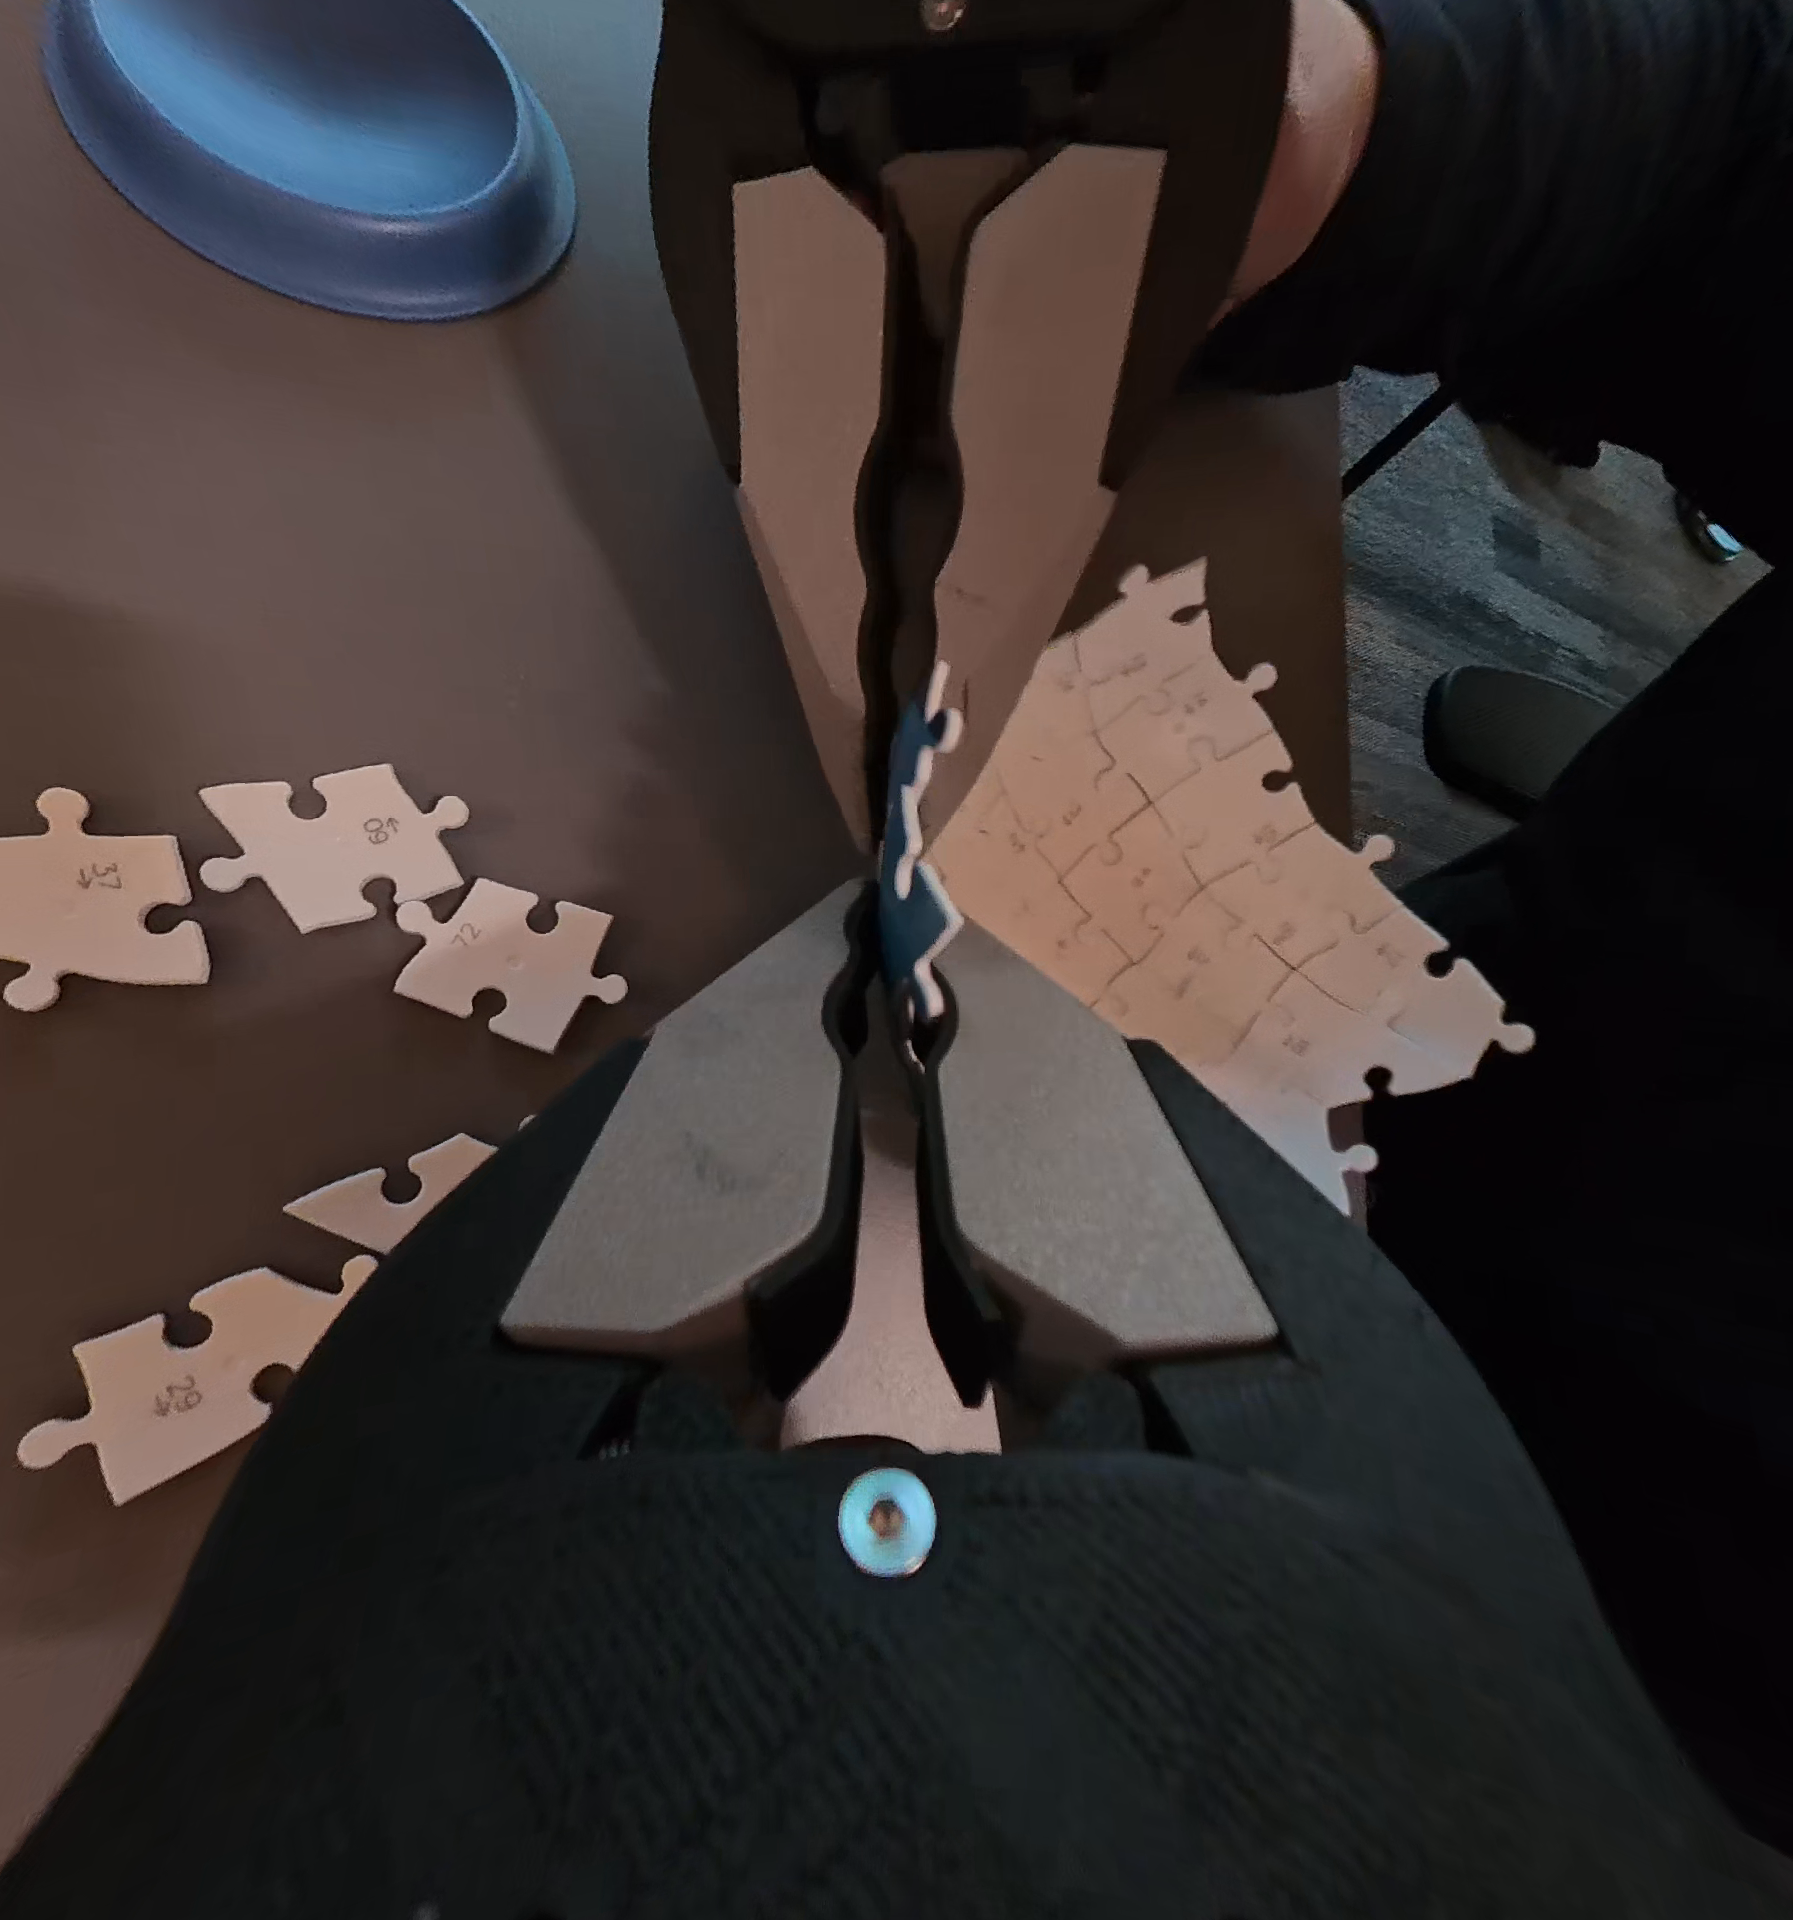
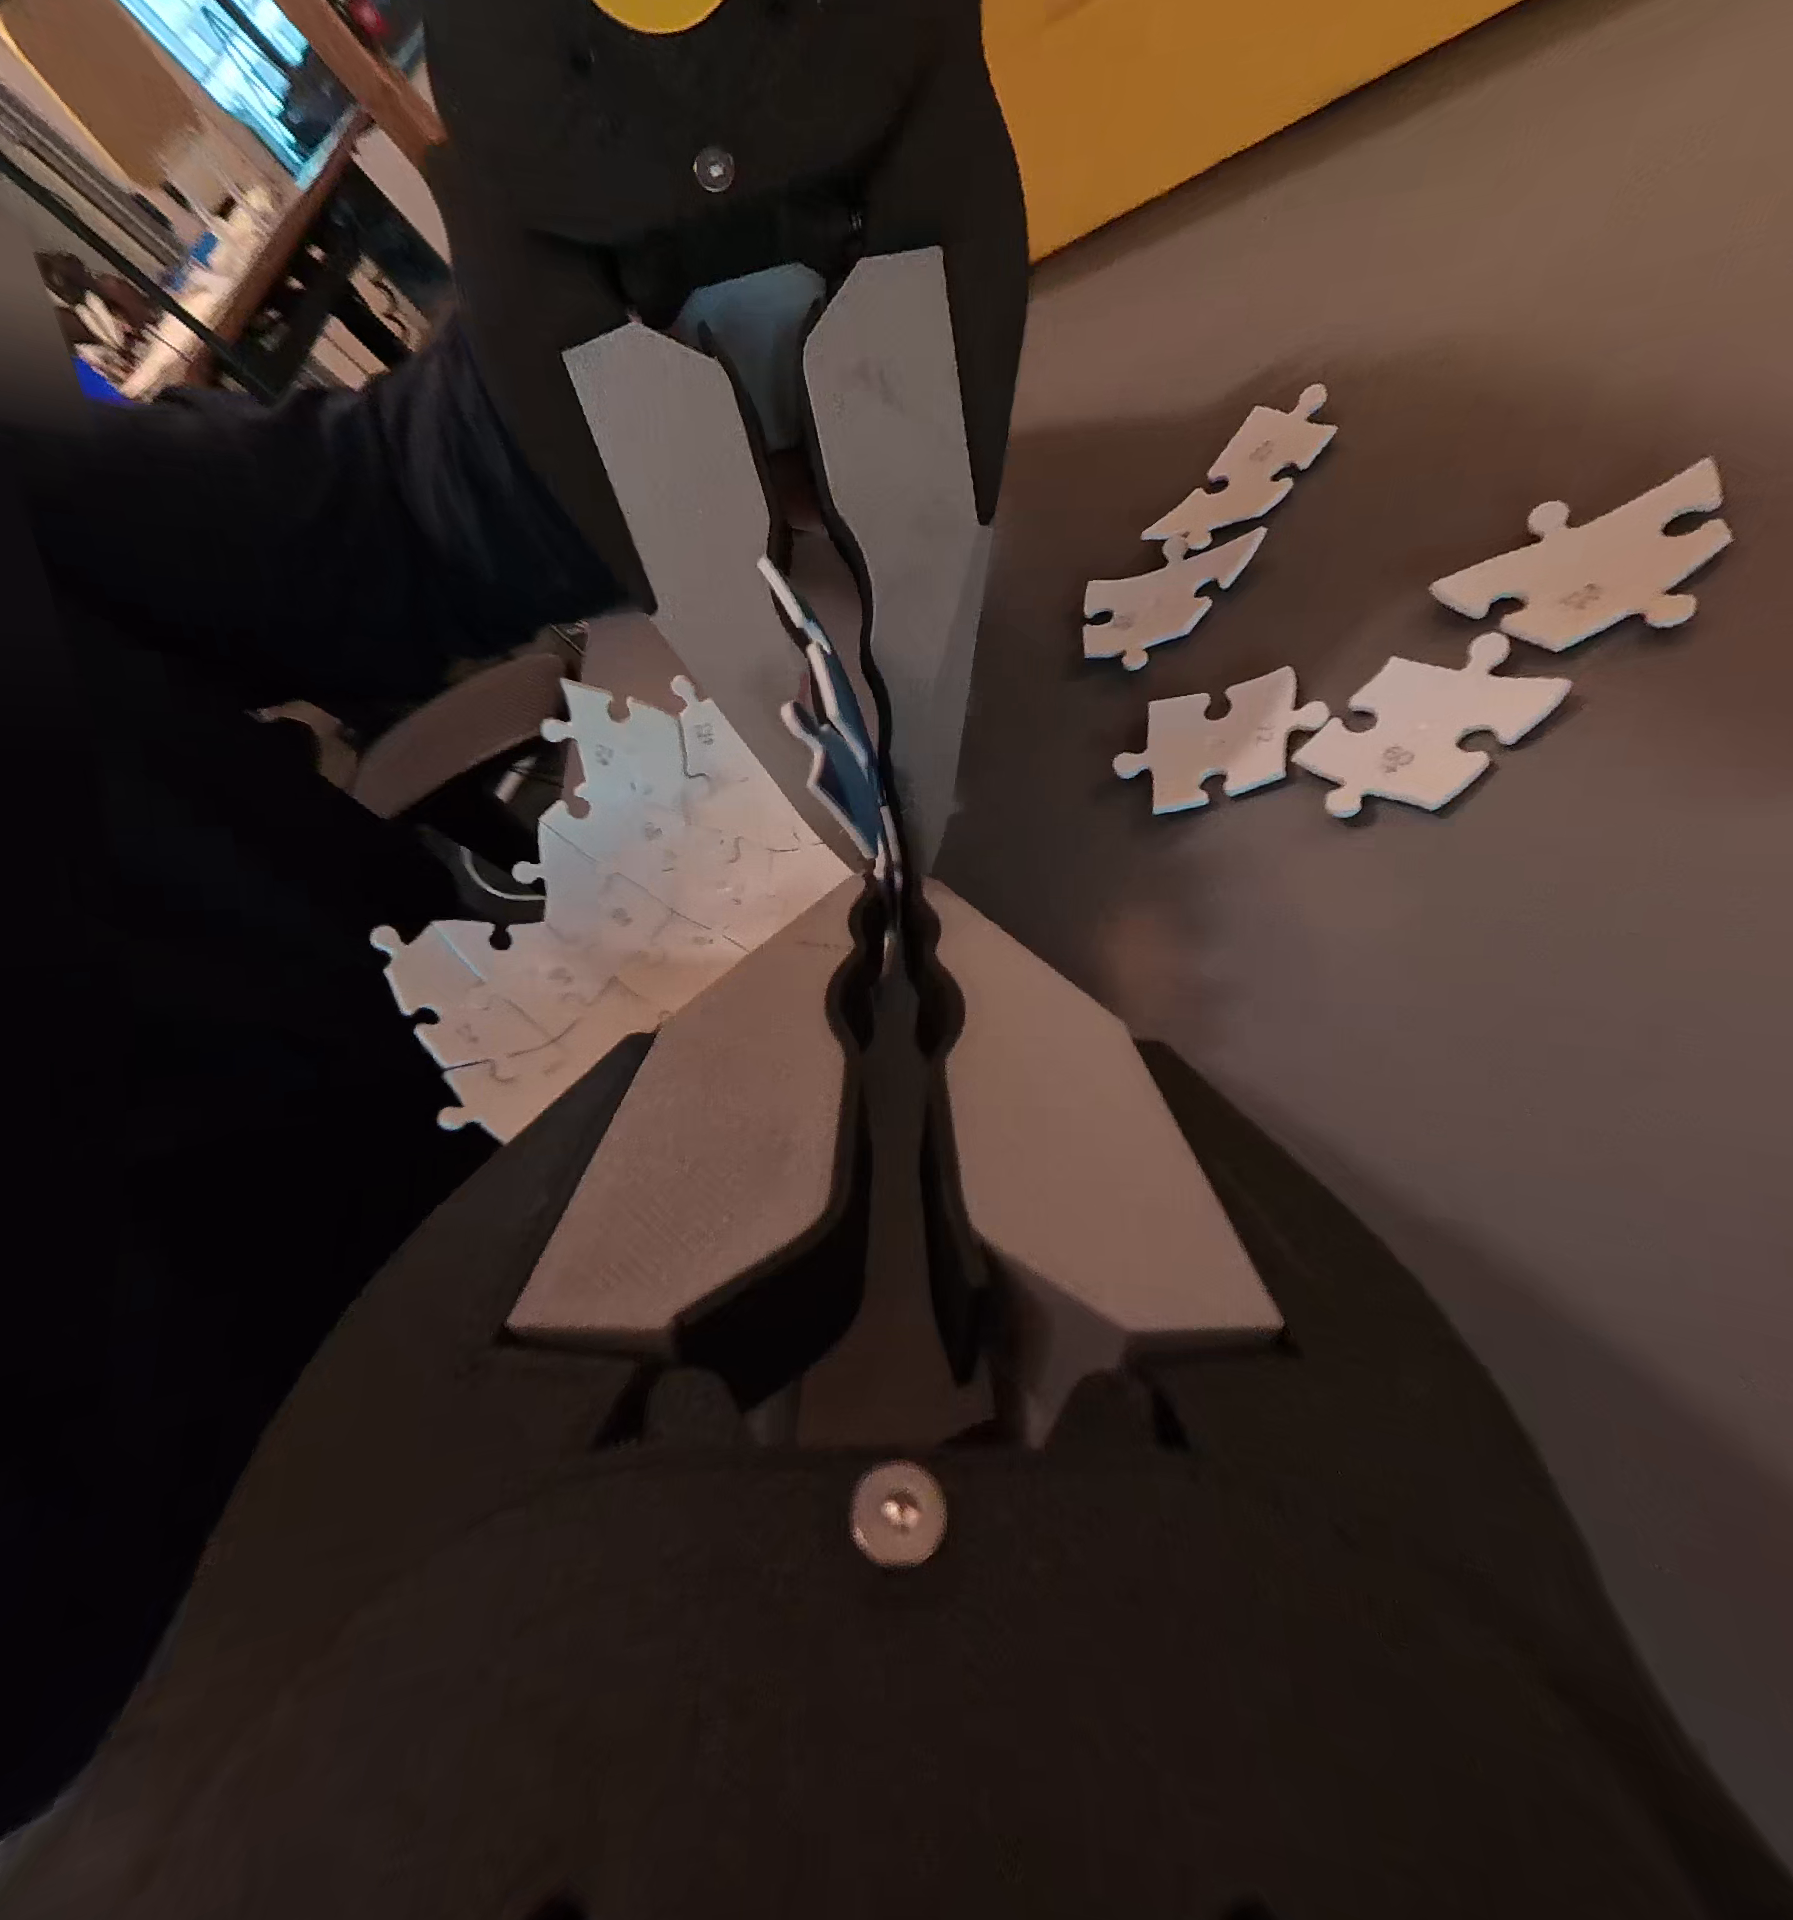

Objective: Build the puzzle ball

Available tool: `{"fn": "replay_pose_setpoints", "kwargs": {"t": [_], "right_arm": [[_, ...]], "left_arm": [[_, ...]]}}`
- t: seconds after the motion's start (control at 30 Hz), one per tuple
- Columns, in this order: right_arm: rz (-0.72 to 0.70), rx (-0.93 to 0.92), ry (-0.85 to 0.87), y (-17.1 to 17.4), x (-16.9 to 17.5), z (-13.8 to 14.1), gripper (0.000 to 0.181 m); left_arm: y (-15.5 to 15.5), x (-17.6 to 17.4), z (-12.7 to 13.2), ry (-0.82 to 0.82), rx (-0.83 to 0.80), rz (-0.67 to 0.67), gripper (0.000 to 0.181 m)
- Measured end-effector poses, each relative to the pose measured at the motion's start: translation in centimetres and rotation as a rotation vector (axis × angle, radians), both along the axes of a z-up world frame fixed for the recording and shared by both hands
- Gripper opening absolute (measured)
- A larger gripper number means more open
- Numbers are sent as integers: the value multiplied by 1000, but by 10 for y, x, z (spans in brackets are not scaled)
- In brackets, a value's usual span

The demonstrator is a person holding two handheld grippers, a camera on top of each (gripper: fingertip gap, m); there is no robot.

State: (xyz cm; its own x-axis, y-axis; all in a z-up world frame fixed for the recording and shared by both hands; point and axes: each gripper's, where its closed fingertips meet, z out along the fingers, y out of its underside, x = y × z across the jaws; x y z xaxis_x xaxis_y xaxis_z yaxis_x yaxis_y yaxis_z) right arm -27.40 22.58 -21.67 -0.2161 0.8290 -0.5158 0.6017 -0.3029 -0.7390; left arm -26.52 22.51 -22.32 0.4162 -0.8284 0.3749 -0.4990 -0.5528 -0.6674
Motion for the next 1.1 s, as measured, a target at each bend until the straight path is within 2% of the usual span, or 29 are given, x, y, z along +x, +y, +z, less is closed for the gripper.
{"fn": "replay_pose_setpoints", "kwargs": {"t": [0.1, 0.23, 0.43, 0.67, 0.9, 0.97, 1.03, 1.1], "right_arm": [[-46, -30, 19, 7, -5, 3, 1], [39, 239, 40, 0, -4, -1, 0], [90, 477, 145, -4, -5, 3, 3], [135, 297, 141, -11, -1, 7, 3], [123, 255, 139, -13, -2, 9, 2], [129, 275, 135, -16, -1, 8, 1], [63, 378, 115, -9, -4, 3, 0], [-3, 387, 97, -6, -5, 2, 0]], "left_arm": [[7, -5, 3, -4, 20, 38, 0], [0, -3, 0, -10, -6, 0, 0], [-4, -1, 2, -20, -8, -21, 0], [-9, 1, 5, -14, 17, -53, 0], [-11, 2, 6, -13, 19, -58, 0], [-14, 3, 5, -11, 10, -66, 0], [-7, 0, 1, 27, 39, -36, 0], [-5, 0, 1, 24, 39, -16, 0]]}}
